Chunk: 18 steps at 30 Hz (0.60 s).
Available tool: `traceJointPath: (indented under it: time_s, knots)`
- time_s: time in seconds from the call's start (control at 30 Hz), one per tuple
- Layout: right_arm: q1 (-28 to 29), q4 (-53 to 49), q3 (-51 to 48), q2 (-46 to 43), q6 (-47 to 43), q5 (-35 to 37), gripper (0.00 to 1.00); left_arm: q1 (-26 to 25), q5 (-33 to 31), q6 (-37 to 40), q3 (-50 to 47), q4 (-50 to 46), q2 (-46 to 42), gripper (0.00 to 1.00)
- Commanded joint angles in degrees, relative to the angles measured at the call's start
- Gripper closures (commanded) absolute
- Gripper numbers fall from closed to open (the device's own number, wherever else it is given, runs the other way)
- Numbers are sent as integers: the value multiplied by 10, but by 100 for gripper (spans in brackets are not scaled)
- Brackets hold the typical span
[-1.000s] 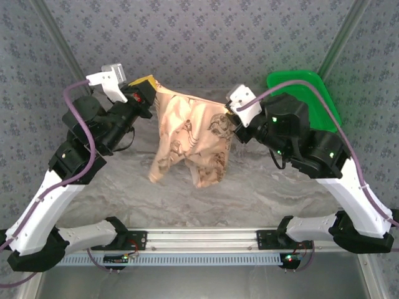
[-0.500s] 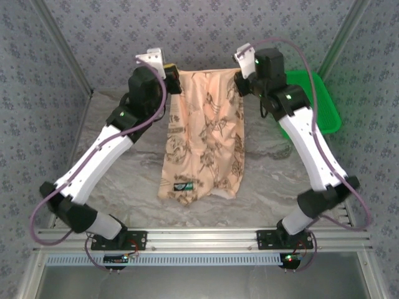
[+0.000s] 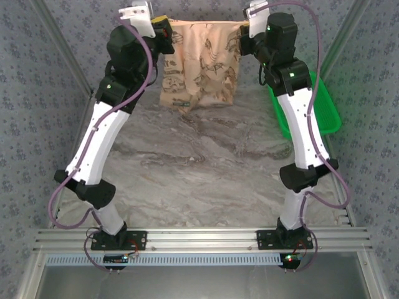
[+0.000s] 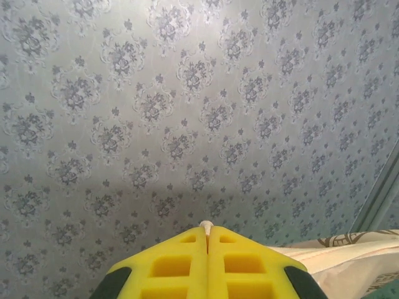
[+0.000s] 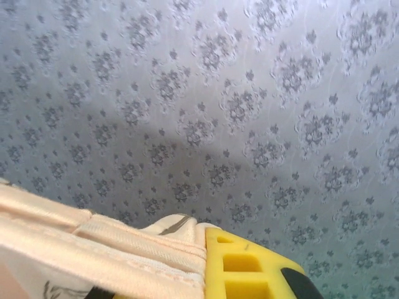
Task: Fold the inside-out t-shirt
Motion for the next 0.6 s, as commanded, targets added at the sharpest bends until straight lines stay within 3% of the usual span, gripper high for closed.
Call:
traceJointPath:
  time_s: [0.0,0.13,0.2,0.23,0.3,0.33,0.43,0.5,0.57]
  knots:
    - [9,-16,-96,-64,-54,39,95,22,-46,-22,-111,1,-82,100]
    - [61,69,-397,-201,-60,76,93,22,-63,-169,-410,55,-216,100]
    - [112,133,-572,-279,-69,101,87,20,-57,-257,-549,48,-281,100]
    - [141,152,-658,-315,-71,101,78,17,-56,-307,-621,37,-314,95]
    - [196,176,-811,-378,-46,100,66,12,-43,-395,-742,18,-376,63]
    - [223,182,-878,-408,-23,90,60,7,-34,-427,-797,11,-409,61]
    - [278,159,-1000,-462,38,81,49,0,-23,-465,-899,-48,-504,52]
    - [291,126,-1022,-478,64,75,49,0,-16,-470,-920,-102,-548,44]
    - [287,110,-1017,-472,66,45,45,0,-4,-455,-926,-132,-576,43]
